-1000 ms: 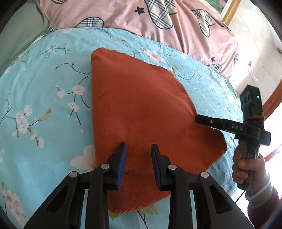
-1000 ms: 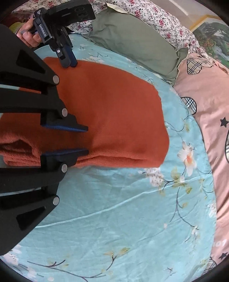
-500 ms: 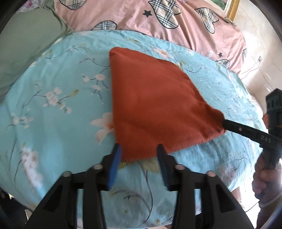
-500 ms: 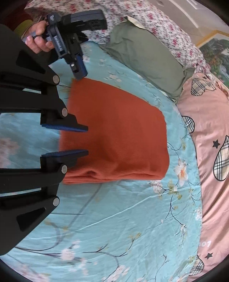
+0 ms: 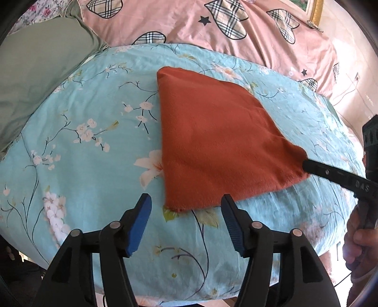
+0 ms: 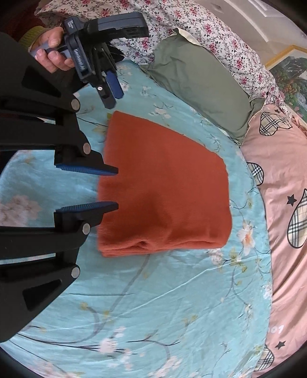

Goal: Fold small clothes
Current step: 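Withdraw both open grippers back from the folded sweater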

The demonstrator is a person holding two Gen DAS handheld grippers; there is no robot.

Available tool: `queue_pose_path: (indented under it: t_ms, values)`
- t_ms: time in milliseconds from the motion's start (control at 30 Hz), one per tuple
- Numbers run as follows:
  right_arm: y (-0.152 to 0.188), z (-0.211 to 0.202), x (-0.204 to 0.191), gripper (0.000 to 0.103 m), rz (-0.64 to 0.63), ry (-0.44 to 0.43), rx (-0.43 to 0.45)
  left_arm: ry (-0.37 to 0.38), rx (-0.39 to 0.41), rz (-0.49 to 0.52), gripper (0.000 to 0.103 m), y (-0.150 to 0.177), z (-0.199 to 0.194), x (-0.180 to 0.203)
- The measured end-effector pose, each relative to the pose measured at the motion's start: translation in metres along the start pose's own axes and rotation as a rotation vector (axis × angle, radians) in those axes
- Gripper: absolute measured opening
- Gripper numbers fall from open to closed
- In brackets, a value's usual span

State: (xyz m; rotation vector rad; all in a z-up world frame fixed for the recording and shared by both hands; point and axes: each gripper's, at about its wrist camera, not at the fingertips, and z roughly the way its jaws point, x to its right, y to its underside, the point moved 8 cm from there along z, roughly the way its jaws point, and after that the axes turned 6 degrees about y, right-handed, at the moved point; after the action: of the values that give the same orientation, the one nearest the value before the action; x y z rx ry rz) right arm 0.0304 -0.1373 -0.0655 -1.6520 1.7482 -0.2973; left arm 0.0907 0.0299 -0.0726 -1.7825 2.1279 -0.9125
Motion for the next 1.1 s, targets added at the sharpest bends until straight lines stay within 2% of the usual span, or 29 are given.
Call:
queue_pose_path:
  t_ms: [133,200,300,400,500,567,700,867,1000,1067,1100]
  values:
    - [-0.012,0.022,0.017,0.024,0.024,0.018,-0.003,-0.029,0.004,-0.014,0.065,-0.013,0.010,-0.008]
    - [-0.010,0.037,0.030,0.024,0.033,0.039,-0.038,-0.032,-0.018,-0.036,0.065,-0.019,0.022,-0.015]
    - [-0.004,0.053,0.044,0.023,0.061,-0.017,-0.107,-0.048,-0.069,-0.015,0.065,-0.025,0.037,-0.021]
    - [-0.006,0.047,0.042,0.024,0.069,-0.012,-0.149,-0.064,-0.124,-0.012,0.065,-0.031,0.041,-0.024]
    - [-0.012,0.035,0.031,0.024,0.039,0.015,-0.173,-0.068,-0.173,-0.049,0.065,-0.034,0.035,-0.023]
    - [-0.019,0.026,0.022,0.025,0.033,0.014,-0.176,-0.068,-0.182,-0.058,0.065,-0.033,0.029,-0.021]
    - [-0.032,0.014,0.017,0.038,0.014,0.028,-0.132,-0.088,-0.147,-0.047,0.074,-0.037,0.020,-0.020]
    - [-0.033,0.014,0.023,0.039,-0.016,0.065,-0.059,-0.092,-0.070,-0.041,0.077,-0.032,0.017,-0.019]
    - [-0.010,0.000,0.021,0.040,-0.025,0.094,-0.017,-0.145,-0.037,-0.033,0.080,-0.017,0.008,-0.014]
    - [0.003,-0.010,0.023,0.044,-0.013,0.110,-0.007,-0.178,-0.041,-0.033,0.082,-0.008,-0.001,-0.010]
    - [0.012,-0.017,0.023,0.052,-0.007,0.107,-0.007,-0.176,-0.036,-0.025,0.083,-0.003,-0.007,-0.005]
